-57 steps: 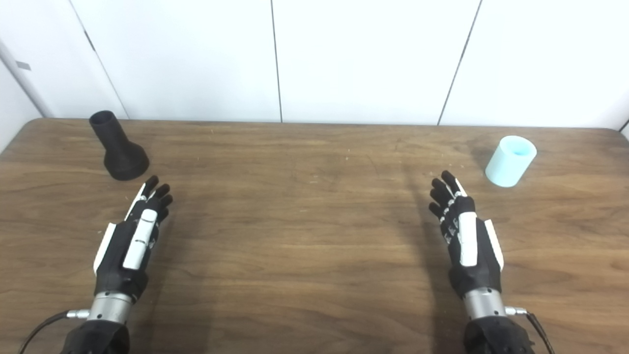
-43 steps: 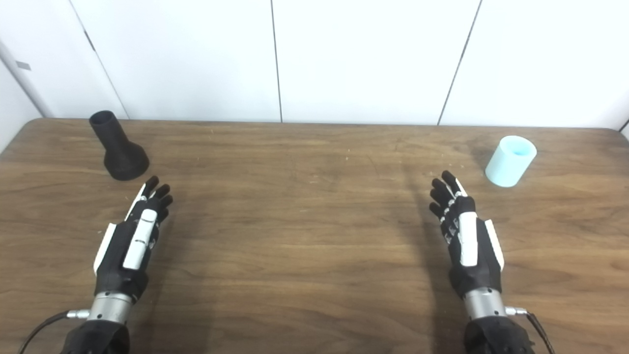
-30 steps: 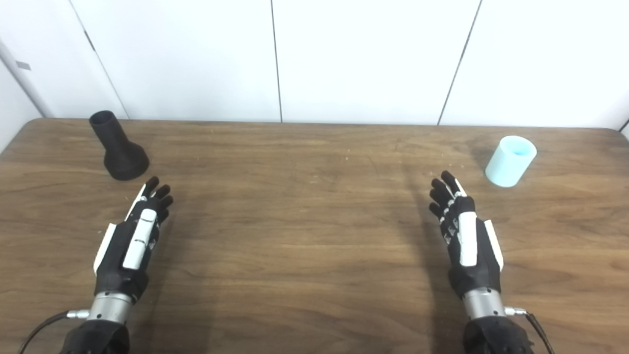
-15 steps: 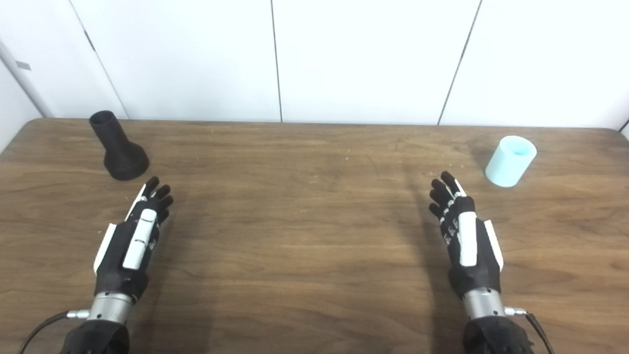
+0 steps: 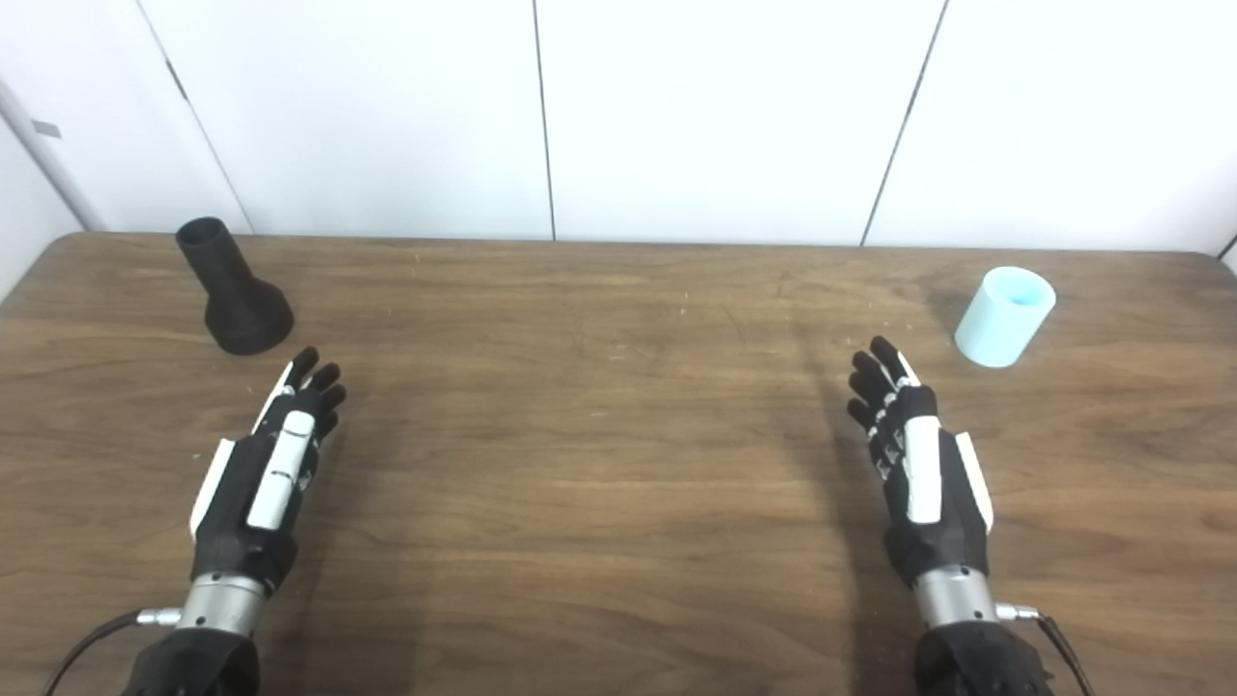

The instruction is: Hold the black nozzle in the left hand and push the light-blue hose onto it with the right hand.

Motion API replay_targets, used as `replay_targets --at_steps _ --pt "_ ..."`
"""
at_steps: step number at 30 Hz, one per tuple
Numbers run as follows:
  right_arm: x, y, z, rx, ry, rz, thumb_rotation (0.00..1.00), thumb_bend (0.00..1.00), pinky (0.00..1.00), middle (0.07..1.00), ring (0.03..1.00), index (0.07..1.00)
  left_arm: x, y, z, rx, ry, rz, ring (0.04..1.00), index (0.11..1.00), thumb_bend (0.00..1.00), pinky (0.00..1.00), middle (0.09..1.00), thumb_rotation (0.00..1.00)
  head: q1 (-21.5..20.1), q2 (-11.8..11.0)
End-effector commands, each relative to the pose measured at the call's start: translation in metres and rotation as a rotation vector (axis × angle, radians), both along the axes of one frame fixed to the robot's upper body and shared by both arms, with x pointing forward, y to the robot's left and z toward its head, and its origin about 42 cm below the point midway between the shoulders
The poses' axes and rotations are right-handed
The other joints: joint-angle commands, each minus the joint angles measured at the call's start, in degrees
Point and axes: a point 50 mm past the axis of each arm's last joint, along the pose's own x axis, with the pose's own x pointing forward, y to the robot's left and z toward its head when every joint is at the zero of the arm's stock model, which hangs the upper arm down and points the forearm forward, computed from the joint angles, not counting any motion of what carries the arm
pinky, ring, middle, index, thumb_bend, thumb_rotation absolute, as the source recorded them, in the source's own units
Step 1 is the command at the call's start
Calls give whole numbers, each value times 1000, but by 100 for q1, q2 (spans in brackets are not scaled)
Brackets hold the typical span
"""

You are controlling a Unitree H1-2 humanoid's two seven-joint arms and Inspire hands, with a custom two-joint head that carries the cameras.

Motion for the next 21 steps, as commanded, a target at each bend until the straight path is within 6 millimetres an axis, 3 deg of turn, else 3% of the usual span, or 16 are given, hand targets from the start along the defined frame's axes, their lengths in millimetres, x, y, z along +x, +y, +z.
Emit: replay_targets --at_steps 1,8,21 --pt "6 -5 15 -9 -76 8 1000 531 935 921 943 943 2 -7 10 5 -61 -2 950 933 376 981 946 820 57 -15" --pt "8 -24 0 -23 -68 4 1000 565 906 905 921 937 2 -18 2 16 -61 -5 950 936 365 981 946 834 581 -299" --pt "10 -47 -20 -37 -60 6 1000 577 884 908 906 940 4 -33 -11 11 -70 -9 950 937 360 978 945 818 1131 -659"
